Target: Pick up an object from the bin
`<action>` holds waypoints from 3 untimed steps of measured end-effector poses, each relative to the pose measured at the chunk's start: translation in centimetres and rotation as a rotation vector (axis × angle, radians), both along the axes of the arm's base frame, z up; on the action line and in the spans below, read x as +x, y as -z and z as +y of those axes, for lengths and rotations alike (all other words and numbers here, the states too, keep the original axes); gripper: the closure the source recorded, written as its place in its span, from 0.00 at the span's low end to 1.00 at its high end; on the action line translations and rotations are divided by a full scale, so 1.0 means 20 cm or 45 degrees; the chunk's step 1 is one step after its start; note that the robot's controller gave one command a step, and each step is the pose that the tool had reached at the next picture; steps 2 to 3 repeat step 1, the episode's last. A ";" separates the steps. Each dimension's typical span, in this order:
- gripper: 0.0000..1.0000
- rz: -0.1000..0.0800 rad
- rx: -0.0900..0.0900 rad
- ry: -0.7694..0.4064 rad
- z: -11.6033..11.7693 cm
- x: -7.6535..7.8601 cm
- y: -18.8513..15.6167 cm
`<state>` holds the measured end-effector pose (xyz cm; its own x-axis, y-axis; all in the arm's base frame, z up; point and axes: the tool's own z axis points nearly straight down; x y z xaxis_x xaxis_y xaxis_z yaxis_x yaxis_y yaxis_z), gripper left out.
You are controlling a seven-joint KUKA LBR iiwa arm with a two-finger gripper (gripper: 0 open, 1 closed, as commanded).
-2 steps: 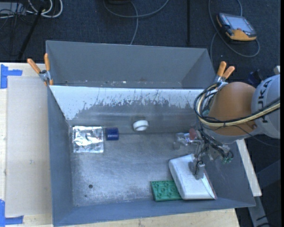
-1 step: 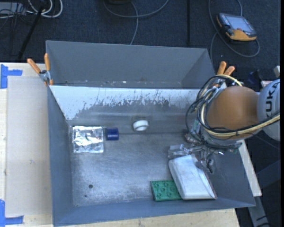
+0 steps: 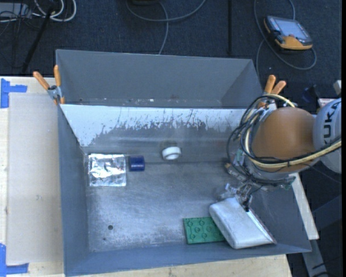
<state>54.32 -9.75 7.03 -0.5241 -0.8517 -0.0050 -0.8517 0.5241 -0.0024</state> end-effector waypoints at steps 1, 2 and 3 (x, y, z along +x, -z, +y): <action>1.00 -0.005 -0.005 -0.033 -0.11 0.07 -1.01; 1.00 -0.005 -0.005 -0.033 -0.11 0.07 -1.01; 1.00 -0.005 -0.005 -0.033 -0.11 0.07 -1.01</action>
Offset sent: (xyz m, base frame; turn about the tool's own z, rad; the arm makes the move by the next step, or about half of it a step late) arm 0.0128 -0.0224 0.1988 -0.0297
